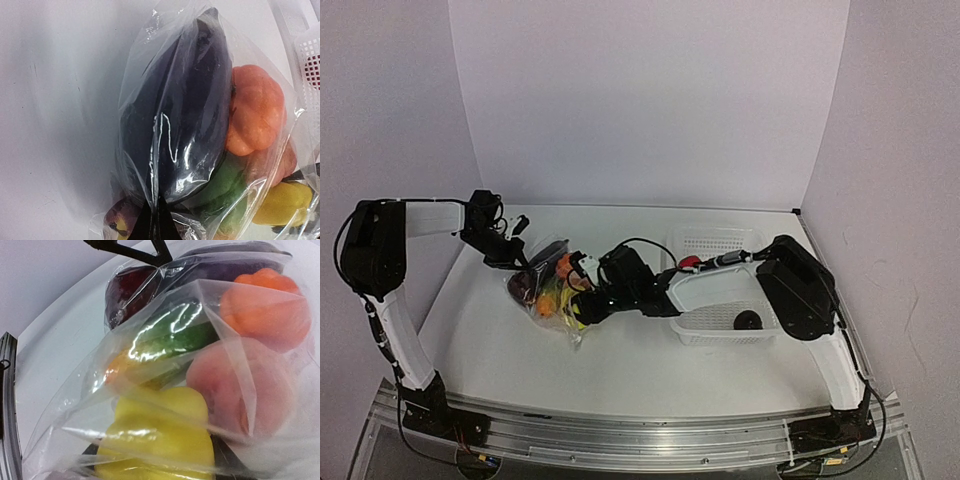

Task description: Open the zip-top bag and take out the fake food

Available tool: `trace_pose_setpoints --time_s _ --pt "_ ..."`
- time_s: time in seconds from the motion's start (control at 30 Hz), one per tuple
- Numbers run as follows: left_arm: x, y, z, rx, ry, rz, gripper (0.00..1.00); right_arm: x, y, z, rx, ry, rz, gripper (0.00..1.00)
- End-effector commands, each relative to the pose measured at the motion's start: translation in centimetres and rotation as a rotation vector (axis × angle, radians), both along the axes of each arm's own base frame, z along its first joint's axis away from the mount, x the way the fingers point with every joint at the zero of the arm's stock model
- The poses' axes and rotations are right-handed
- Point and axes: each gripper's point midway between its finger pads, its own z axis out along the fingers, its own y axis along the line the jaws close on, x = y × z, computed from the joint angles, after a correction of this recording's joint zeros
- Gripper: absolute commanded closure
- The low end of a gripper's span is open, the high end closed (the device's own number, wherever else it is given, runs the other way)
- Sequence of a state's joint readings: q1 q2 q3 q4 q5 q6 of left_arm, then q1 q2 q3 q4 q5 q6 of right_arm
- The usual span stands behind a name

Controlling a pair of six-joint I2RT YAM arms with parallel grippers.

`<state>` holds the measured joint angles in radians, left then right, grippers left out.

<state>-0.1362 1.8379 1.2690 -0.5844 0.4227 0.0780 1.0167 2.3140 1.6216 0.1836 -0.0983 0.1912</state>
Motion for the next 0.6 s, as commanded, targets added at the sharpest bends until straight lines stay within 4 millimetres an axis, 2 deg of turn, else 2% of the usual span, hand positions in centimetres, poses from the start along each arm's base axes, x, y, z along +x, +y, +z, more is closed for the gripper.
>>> trace_pose_setpoints --time_s 0.0,0.2,0.3,0.4,0.5,0.57 --pt "0.0 2.4 0.7 0.081 -0.053 0.049 1.00 0.7 -2.7 7.3 0.073 -0.040 -0.086 0.82" --pt "-0.5 3.8 0.2 0.095 -0.041 0.094 1.00 1.0 -7.0 8.6 0.045 -0.010 -0.176 0.85" --pt "-0.7 4.2 -0.1 0.092 -0.028 0.115 1.00 1.7 -9.1 8.5 0.022 0.016 -0.243 0.87" --pt "-1.1 4.6 -0.4 0.093 -0.017 0.126 1.00 2.4 -11.1 9.4 0.029 0.044 -0.310 0.89" --pt "-1.5 4.8 -0.9 0.093 0.000 0.133 1.00 2.8 -12.7 13.3 0.072 0.016 -0.356 0.90" --pt "-1.8 4.8 -1.2 0.089 0.009 0.136 1.00 3.1 -14.6 15.6 0.057 0.015 -0.401 0.90"
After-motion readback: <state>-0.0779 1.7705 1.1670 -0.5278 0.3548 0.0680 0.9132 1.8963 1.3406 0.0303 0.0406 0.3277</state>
